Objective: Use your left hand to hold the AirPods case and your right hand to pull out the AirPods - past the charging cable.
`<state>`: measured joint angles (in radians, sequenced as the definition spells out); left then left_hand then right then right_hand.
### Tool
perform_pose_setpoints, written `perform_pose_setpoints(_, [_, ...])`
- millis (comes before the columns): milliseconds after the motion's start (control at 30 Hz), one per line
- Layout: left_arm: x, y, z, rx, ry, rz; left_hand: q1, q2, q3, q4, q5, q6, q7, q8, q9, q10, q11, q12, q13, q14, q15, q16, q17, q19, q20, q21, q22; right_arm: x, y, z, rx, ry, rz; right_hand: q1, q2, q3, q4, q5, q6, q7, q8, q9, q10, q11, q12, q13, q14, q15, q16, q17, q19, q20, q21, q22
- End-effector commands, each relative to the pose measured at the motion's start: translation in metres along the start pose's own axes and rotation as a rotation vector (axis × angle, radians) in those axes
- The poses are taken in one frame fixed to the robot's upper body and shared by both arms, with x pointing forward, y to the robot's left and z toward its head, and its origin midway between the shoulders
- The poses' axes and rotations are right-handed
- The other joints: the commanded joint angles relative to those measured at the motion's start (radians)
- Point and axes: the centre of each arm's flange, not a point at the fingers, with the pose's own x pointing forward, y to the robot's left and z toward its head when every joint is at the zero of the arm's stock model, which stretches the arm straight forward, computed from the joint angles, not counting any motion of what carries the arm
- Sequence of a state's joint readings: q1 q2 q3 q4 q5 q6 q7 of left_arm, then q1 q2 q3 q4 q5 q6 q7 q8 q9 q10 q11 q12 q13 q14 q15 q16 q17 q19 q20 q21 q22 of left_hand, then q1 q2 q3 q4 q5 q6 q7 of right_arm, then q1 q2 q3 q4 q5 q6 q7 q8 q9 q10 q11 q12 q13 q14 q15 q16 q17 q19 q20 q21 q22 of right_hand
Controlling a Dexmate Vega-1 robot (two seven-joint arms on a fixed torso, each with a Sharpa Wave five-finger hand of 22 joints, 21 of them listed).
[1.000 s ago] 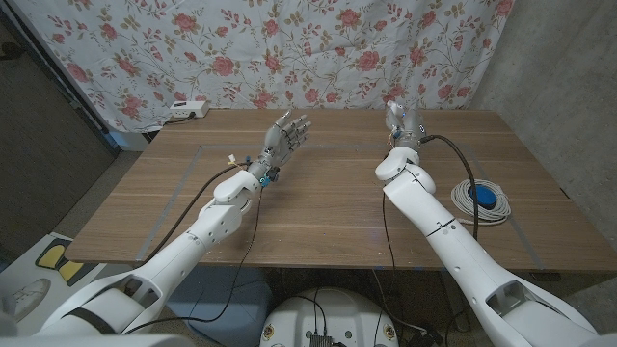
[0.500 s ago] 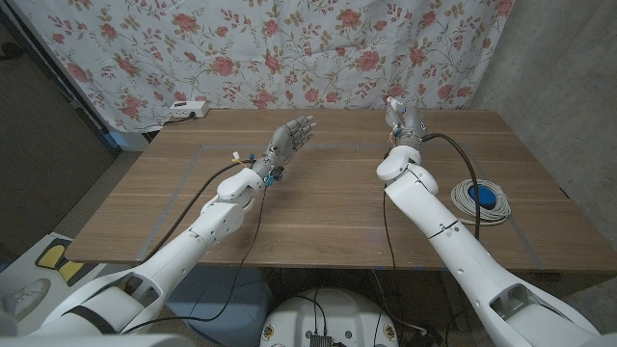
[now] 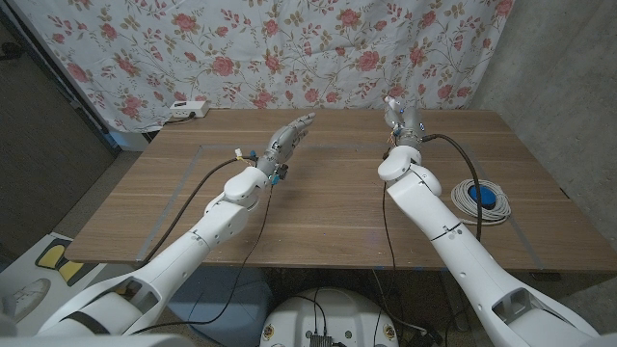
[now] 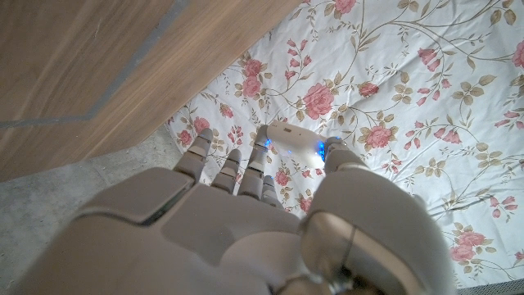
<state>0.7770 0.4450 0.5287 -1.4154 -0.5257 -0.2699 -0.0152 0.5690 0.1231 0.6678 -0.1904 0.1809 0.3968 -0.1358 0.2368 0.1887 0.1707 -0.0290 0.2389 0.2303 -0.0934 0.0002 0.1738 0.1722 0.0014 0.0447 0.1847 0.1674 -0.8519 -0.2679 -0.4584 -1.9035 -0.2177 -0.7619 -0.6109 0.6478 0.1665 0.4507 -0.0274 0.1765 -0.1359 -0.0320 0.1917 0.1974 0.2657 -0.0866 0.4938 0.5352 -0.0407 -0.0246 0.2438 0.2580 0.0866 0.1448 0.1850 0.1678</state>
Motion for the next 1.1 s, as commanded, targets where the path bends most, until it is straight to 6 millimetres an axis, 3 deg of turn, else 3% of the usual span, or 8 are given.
perform_pose_setpoints(33, [0.006,-0.011,0.009,0.073,-0.034,0.006,0.018,-0.014,-0.008,-0.001,-0.005,0.001,-0.004,-0.003,0.005,-0.011,-0.001,-0.006,0.005,-0.015,0.001,0.0,0.002,-0.011,0.0,-0.003,0.003,-0.006,0.001,0.004,0.024,-0.012,0.019,0.002,0.01,-0.003,-0.001,0.007,0.001,0.006,-0.001,0.003,0.001,-0.007,0.007,0.005,-0.001,0.006,-0.001,0.003,0.001,0.009,0.006,0.003])
perform_pose_setpoints(133, [0.007,-0.014,0.009,0.098,-0.018,0.024,0.031,-0.032,-0.016,-0.001,-0.008,-0.002,-0.006,-0.005,0.005,-0.016,-0.013,-0.007,0.005,-0.02,0.002,0.002,0.002,-0.013,0.003,-0.002,0.003,-0.008,0.001,0.006,0.031,-0.018,0.026,0.002,0.01,-0.003,-0.001,0.007,0.001,0.007,0.0,0.003,0.001,-0.008,0.008,0.006,-0.001,0.006,-0.001,0.003,0.001,0.009,0.006,0.003])
perform_pose_setpoints(233, [0.009,-0.016,0.007,0.082,-0.017,0.032,0.039,-0.043,-0.021,0.0,-0.009,0.003,-0.006,-0.004,0.005,-0.015,-0.007,-0.005,0.005,-0.019,0.002,0.004,0.002,-0.006,0.006,0.002,0.003,-0.009,0.001,0.008,0.044,-0.023,0.035,0.001,0.01,-0.004,-0.002,0.007,0.001,0.006,-0.001,0.003,0.0,-0.008,0.011,0.008,-0.001,0.006,-0.001,0.003,0.001,0.009,0.006,0.003])
perform_pose_setpoints(367, [0.013,-0.022,0.008,0.112,-0.001,0.046,0.059,-0.061,-0.032,0.003,-0.009,0.039,-0.001,0.008,0.006,0.003,-0.007,0.004,0.006,-0.005,-0.008,0.011,0.002,0.014,-0.016,0.008,0.002,-0.011,0.001,0.011,0.059,-0.031,0.042,0.001,0.01,-0.005,-0.003,0.007,0.011,0.003,0.003,0.003,0.007,-0.013,0.018,0.01,0.002,0.006,-0.001,0.003,0.002,0.01,0.006,0.003])
perform_pose_setpoints(867, [0.029,-0.041,0.009,0.155,-0.059,0.037,0.123,-0.071,-0.039,0.003,-0.005,0.041,0.017,0.001,0.008,-0.028,-0.009,-0.003,0.007,-0.023,-0.001,0.005,0.003,0.012,-0.002,0.003,0.002,-0.018,0.002,0.016,0.095,-0.047,0.067,0.001,0.009,-0.008,-0.006,0.008,0.014,0.003,0.003,0.003,0.005,-0.011,0.025,0.014,0.005,0.006,0.0,0.004,0.003,0.01,0.006,0.003])
perform_pose_setpoints(933, [0.033,-0.043,0.008,0.142,-0.061,0.009,0.138,-0.075,-0.041,0.004,-0.004,0.061,0.004,0.009,0.009,-0.03,-0.011,-0.002,0.007,-0.024,0.0,0.006,0.003,0.01,-0.001,0.002,0.002,-0.019,0.003,0.017,0.098,-0.053,0.072,0.001,0.009,-0.008,-0.007,0.008,0.014,0.002,0.003,0.003,0.005,-0.01,0.026,0.015,0.005,0.006,-0.001,0.004,0.003,0.01,0.006,0.003])
perform_pose_setpoints(967, [0.035,-0.043,0.009,0.146,-0.062,-0.029,0.166,-0.08,-0.048,0.006,-0.002,0.107,-0.013,0.024,0.012,-0.027,-0.028,0.001,0.007,-0.026,-0.001,0.008,0.003,0.01,0.0,0.002,0.002,-0.019,0.003,0.018,0.1,-0.055,0.075,0.001,0.008,-0.008,-0.007,0.008,0.014,0.002,0.003,0.003,0.005,-0.011,0.026,0.015,0.006,0.006,0.0,0.004,0.003,0.01,0.006,0.003])
perform_pose_setpoints(1100, [0.036,-0.046,0.009,0.155,-0.061,-0.033,0.189,-0.084,-0.056,0.009,-0.001,0.15,-0.014,0.037,0.014,-0.034,-0.034,0.0,0.006,-0.031,-0.004,0.008,0.003,0.004,0.004,0.001,0.003,-0.019,0.004,0.02,0.106,-0.066,0.088,0.001,0.008,-0.009,-0.008,0.008,0.015,0.001,0.003,0.003,0.005,-0.015,0.029,0.016,0.006,0.004,0.0,0.004,0.004,0.01,0.007,0.003])
